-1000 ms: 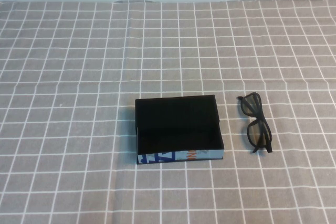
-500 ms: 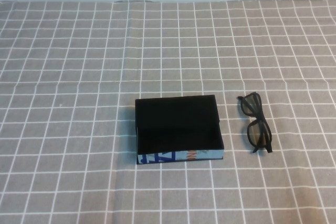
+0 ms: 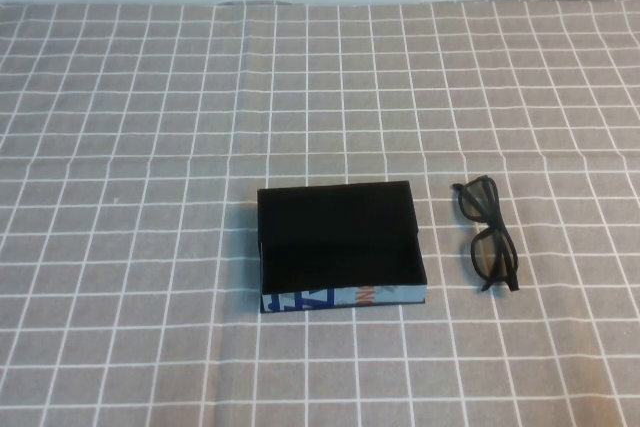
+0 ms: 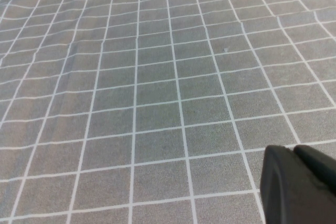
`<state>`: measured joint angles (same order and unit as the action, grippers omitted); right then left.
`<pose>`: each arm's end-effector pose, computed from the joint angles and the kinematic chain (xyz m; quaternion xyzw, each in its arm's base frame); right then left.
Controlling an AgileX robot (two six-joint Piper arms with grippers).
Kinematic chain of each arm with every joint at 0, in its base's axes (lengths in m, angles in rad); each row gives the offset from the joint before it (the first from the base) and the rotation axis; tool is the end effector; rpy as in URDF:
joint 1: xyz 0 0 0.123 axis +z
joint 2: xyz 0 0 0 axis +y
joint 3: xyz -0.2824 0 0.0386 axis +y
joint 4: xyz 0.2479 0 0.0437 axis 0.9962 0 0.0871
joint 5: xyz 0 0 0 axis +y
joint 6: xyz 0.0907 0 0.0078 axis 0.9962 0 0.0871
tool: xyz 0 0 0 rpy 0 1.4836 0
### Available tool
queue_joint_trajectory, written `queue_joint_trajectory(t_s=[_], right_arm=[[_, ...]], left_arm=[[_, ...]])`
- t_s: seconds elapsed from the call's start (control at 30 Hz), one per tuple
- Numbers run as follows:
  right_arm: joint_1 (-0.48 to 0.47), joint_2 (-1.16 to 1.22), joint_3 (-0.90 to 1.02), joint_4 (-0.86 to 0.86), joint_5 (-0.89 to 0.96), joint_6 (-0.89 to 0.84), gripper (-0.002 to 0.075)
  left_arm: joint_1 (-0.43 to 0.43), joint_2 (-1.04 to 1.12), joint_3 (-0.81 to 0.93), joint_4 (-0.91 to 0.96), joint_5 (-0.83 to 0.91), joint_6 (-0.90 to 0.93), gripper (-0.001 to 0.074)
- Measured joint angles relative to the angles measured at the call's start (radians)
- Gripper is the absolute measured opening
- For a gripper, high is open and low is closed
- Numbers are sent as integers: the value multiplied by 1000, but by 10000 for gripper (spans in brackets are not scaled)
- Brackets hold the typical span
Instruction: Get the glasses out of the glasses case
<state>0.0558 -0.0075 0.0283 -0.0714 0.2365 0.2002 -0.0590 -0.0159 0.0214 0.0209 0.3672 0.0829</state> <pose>0.0558 0.0016 0.1825 0.0340 0.7637 0.0537 0.6425 0.0524 -0.0024 0.1737 0.0623 0.7981 0.0160 0.5991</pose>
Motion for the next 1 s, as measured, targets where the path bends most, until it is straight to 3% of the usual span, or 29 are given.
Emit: queue_joint_trajectory(t_s=[0.13, 0.37, 1.0], right_arm=[[0, 0, 0, 23, 19, -68, -18], [-18, 0, 0, 238, 73, -361, -18], [-18, 0, 0, 279, 75, -390, -18]], left_arm=[[0, 0, 0, 0, 0, 0, -4], [0, 0, 0, 0, 0, 0, -4], [0, 0, 0, 0, 0, 0, -4]])
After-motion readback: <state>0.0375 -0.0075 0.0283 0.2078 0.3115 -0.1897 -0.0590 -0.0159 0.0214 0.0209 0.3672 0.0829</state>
